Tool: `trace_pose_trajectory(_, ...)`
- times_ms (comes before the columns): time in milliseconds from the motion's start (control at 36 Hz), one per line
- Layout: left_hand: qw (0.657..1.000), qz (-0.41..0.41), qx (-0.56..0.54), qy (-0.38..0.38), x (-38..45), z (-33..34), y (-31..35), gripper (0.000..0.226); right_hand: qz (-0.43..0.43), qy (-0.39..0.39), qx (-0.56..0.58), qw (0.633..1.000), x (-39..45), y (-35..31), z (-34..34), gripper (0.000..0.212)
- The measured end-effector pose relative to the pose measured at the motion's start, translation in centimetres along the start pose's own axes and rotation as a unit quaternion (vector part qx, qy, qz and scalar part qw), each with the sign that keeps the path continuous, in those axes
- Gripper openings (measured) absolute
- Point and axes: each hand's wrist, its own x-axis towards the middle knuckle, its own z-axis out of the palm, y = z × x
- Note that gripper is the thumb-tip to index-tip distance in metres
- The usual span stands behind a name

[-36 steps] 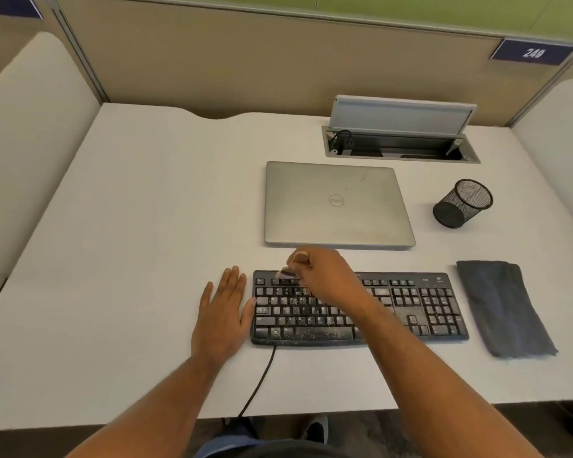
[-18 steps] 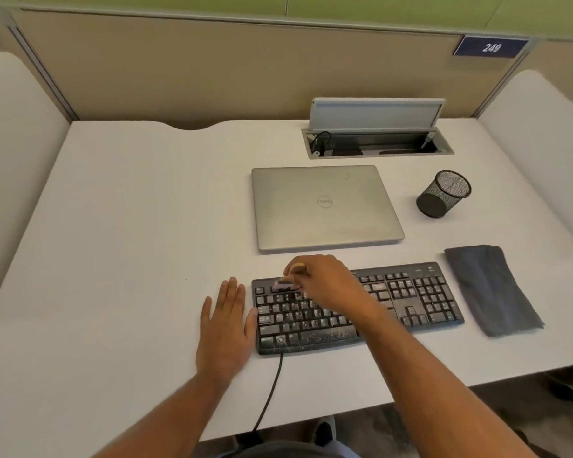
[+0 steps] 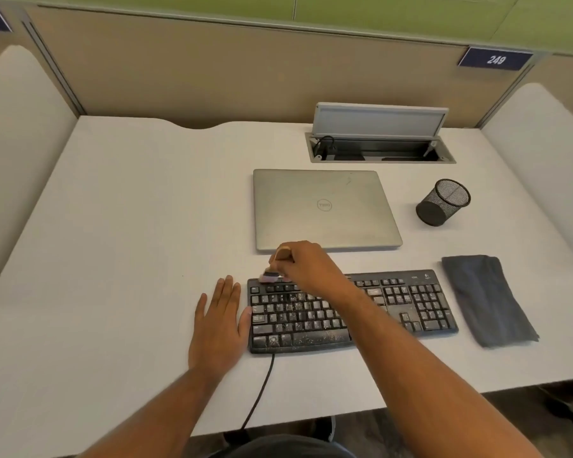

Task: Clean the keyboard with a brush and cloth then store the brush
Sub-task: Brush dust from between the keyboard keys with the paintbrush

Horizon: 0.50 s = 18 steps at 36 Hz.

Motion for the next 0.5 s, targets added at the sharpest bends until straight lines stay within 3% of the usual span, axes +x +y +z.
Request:
trace_pose_trajectory(222, 1.0, -0.006, -0.015, 0.001, -0.1, -0.2, 0.2, 0.075, 0.035, -0.017, -0.116, 0.993, -0.1, 3.2, -2.9, 0.014)
trace_pose_trajectory(417, 1.0, -0.009, -0.026, -0.003, 0.0, -0.1, 0.1, 0.077, 0.008, -0.017, 0.017, 1.0, 1.0, 2.1, -2.3, 0.012)
trace_pose_trajectory(500, 0.999, -0.012, -0.036, 0.0, 0.0, -0.1, 0.1, 0.075, -0.008, -0.042, -0.001, 0.999, 1.4, 1.4, -1.1, 0.013)
